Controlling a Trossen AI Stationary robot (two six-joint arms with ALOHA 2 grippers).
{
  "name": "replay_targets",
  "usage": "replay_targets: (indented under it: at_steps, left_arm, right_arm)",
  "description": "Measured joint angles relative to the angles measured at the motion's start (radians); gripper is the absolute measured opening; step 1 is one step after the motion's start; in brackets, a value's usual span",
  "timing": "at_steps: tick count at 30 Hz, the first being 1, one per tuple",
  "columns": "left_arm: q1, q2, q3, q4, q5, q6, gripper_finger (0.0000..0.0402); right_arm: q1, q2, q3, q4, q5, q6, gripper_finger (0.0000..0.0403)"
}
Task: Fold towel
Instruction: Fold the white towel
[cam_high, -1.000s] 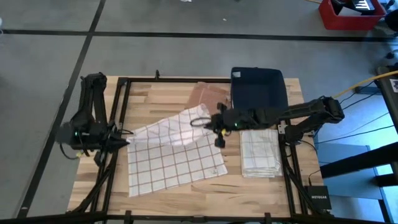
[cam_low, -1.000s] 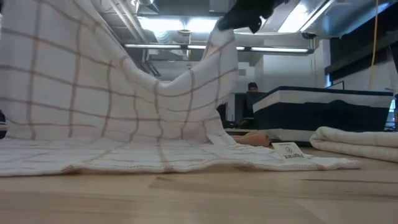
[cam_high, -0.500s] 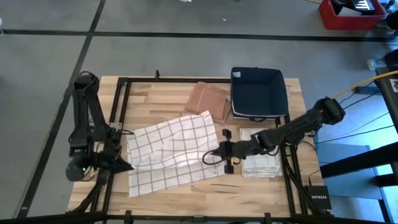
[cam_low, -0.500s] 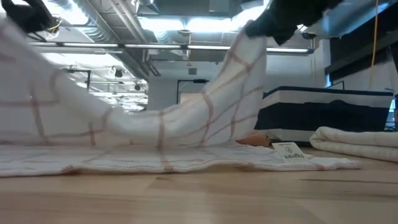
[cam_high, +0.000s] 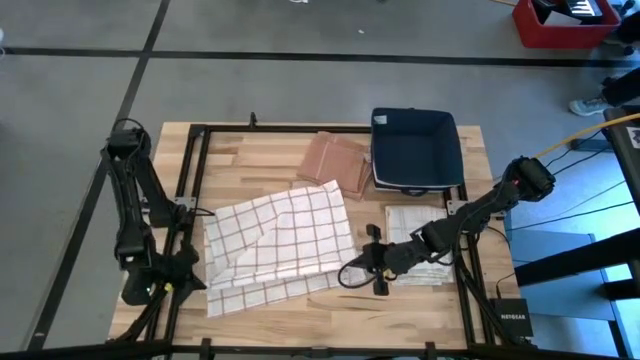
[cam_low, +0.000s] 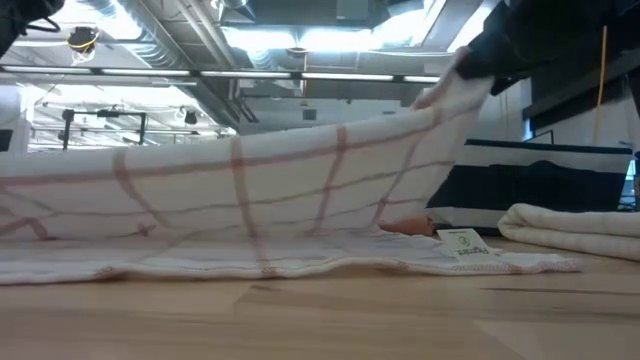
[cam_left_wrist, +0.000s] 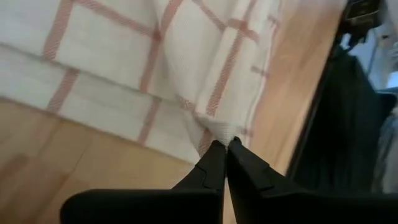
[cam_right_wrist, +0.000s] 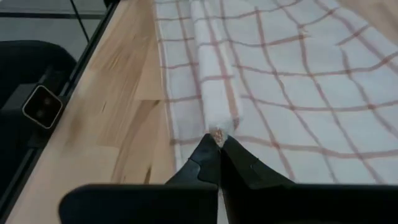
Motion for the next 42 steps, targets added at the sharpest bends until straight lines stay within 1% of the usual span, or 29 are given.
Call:
replay_targets:
  at_steps: [2,5,7,10,13,16,18,21,23,24,28,30,34,37,40,42]
  left_arm:
    - [0.002,-0.009,0.007,0.001,-0.034,0.013,0.0001]
    - [0.013,-0.031,0.047,-0.002,-0.104,0.12,0.0001]
    - [0.018,-0.045,0.088,-0.051,-0.118,0.166,0.0001]
    - [0.017,-0.056,0.169,-0.174,-0.137,0.196,0.0001]
    - [0.015,-0.059,0.245,-0.298,-0.126,0.189,0.0001]
    - [-0.006,-0.059,0.301,-0.368,-0.047,0.142,0.0]
    - [-0.03,-0.058,0.328,-0.395,-0.027,0.12,0.0]
    - [-0.057,-0.058,0.367,-0.42,-0.06,0.115,0.0]
    - [-0.064,-0.051,0.366,-0.447,-0.078,0.101,0.0]
    - [-0.063,-0.044,0.36,-0.449,-0.07,0.08,0.0]
    - [-0.068,-0.002,0.312,-0.427,0.031,-0.031,0.0]
    - [-0.08,0.025,0.291,-0.406,0.061,-0.07,0.0]
    - [-0.083,0.076,0.259,-0.309,0.052,-0.079,0.0]
    - [-0.067,0.109,0.248,-0.222,0.024,-0.061,0.0006]
    - [-0.038,0.138,0.247,-0.196,0.016,-0.052,0.0023]
    - [-0.017,0.159,0.247,-0.172,0.007,-0.048,0.0042]
  right_arm:
    - [-0.001,0.0,0.0,0.017,0.021,-0.008,0.0003]
    - [-0.004,-0.001,0.015,0.022,0.036,-0.03,0.0003]
    - [-0.004,-0.001,0.037,0.021,0.059,-0.061,0.0003]
    - [-0.004,-0.002,0.079,0.022,0.088,-0.108,0.0003]
    - [-0.004,-0.002,0.124,0.023,0.087,-0.149,0.0003]
    - [-0.004,-0.003,0.135,0.023,0.077,-0.164,0.0003]
    - [-0.003,-0.001,0.135,0.003,0.07,-0.148,0.0003]
    - [-0.002,0.007,0.135,-0.027,0.057,-0.114,0.0003]
    - [-0.002,0.019,0.135,-0.044,0.051,-0.091,0.0003]
    - [-0.002,0.025,0.135,-0.06,0.048,-0.083,0.0003]
    - [-0.002,0.063,0.135,-0.099,0.024,-0.039,0.0003]
    - [-0.002,0.084,0.135,-0.113,0.002,-0.026,0.0003]
    - [-0.002,0.128,0.135,-0.131,-0.032,0.013,0.0003]
    - [-0.003,0.152,0.135,-0.175,-0.042,0.029,0.0013]
    - [-0.004,0.157,0.135,-0.241,0.006,0.076,0.0034]
    - [-0.004,0.157,0.135,-0.269,0.028,0.095,0.0055]
